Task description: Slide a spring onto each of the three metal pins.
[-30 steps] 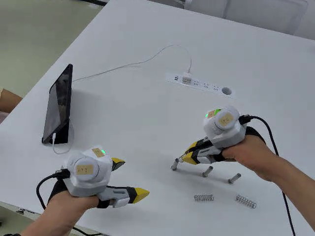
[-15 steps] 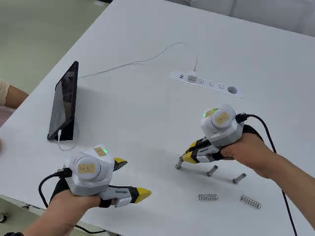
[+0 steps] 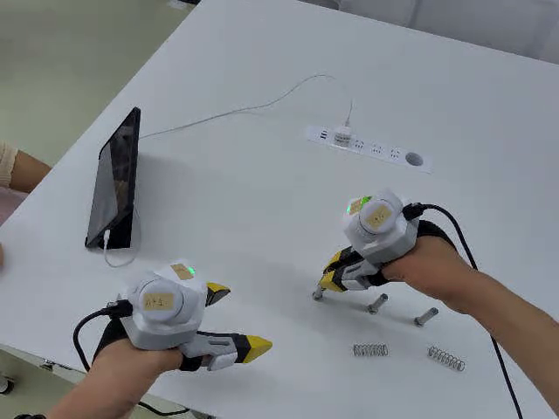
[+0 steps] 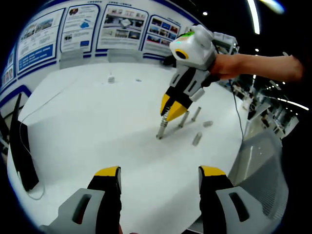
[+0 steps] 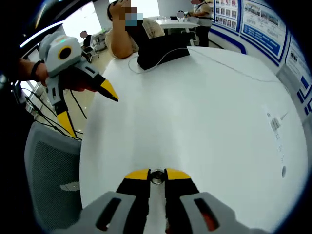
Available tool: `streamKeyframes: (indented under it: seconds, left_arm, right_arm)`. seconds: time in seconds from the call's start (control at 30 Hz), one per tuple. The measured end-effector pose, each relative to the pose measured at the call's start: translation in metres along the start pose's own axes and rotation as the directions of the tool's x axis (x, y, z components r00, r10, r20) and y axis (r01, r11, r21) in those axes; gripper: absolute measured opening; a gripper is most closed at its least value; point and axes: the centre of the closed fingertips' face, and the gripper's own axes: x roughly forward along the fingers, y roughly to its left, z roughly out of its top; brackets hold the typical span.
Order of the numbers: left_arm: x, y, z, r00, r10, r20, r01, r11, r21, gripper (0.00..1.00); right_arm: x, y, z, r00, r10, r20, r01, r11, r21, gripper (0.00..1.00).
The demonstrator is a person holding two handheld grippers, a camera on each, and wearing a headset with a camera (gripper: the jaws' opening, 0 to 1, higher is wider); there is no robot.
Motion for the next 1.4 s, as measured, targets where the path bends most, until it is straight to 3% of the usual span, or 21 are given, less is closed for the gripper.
streamKeyframes:
  seconds: [0.6, 1.1, 1.4]
  left_arm:
    - [-0.002, 0.004, -0.002, 0.9999, 0.009, -0.005, -0.009, 1.0, -0.005, 0.65]
    - [-0.003, 0.003, -0.008, 0.9998, 0.012, -0.015, -0.012, 1.0, -0.018, 0.65]
    - [-0.003, 0.001, -0.006, 0.9998, 0.011, -0.014, -0.011, 1.0, -0.019, 0.65]
  right_arm:
    - [0.017, 0.0, -0.003, 0.9995, -0.017, -0.028, 0.016, 0.999, -0.046, 0.13]
    - [0.03, -0.001, -0.018, 0.9981, -0.02, -0.057, 0.018, 0.999, -0.043, 0.14]
    - [0.019, 0.002, -0.017, 0.9993, -0.026, -0.028, 0.025, 1.0, -0.014, 0.22]
